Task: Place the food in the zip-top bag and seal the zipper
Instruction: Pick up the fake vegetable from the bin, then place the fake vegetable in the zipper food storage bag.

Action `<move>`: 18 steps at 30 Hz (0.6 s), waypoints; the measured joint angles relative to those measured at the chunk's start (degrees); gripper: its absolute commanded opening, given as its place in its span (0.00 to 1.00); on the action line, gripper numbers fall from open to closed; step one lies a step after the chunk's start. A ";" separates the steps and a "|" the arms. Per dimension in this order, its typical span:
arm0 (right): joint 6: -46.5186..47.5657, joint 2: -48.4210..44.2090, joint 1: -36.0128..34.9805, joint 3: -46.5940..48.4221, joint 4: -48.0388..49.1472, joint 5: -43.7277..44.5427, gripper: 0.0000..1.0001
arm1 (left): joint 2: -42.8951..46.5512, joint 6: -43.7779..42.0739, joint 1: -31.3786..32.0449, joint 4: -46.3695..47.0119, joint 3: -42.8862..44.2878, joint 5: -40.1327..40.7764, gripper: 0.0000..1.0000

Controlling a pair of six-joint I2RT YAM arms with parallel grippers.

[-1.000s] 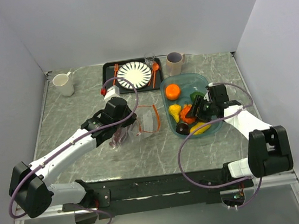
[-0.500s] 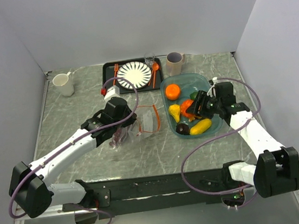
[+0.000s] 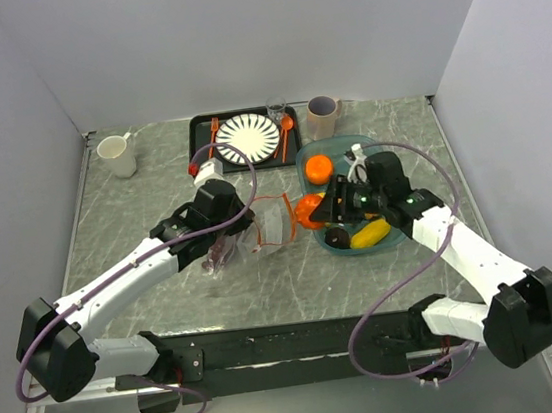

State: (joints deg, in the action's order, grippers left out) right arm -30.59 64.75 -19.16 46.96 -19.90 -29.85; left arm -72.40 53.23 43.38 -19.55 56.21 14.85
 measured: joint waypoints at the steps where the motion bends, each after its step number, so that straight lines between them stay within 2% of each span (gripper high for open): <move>1: -0.13 0.42 -1.18 0.61 0.31 0.09 0.35 | 0.00 0.02 0.02 0.02 0.00 0.00 0.01; 9: -1.33 12.07 -8.70 6.08 4.09 1.22 0.37 | 0.50 0.22 0.42 0.00 0.00 -0.04 0.01; 13: -1.51 18.36 -12.66 8.07 4.33 1.68 0.43 | 1.62 0.24 0.48 -0.13 0.00 0.02 0.01; 16: -1.44 22.34 -15.19 11.43 4.24 1.73 0.55 | 2.93 0.24 0.48 -0.48 0.00 0.09 0.01; 17: -1.31 23.41 -15.85 12.74 4.26 1.68 0.68 | 3.34 0.24 0.48 -0.48 0.00 0.11 0.01; 18: -1.16 24.24 -16.48 13.92 4.07 1.68 0.74 | 3.74 0.24 0.48 -0.55 0.02 0.33 0.01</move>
State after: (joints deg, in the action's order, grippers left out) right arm -31.75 88.99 -35.64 60.88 -15.84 -28.16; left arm -68.66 53.47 43.86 -20.10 56.23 15.18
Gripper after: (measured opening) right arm 0.599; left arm 0.032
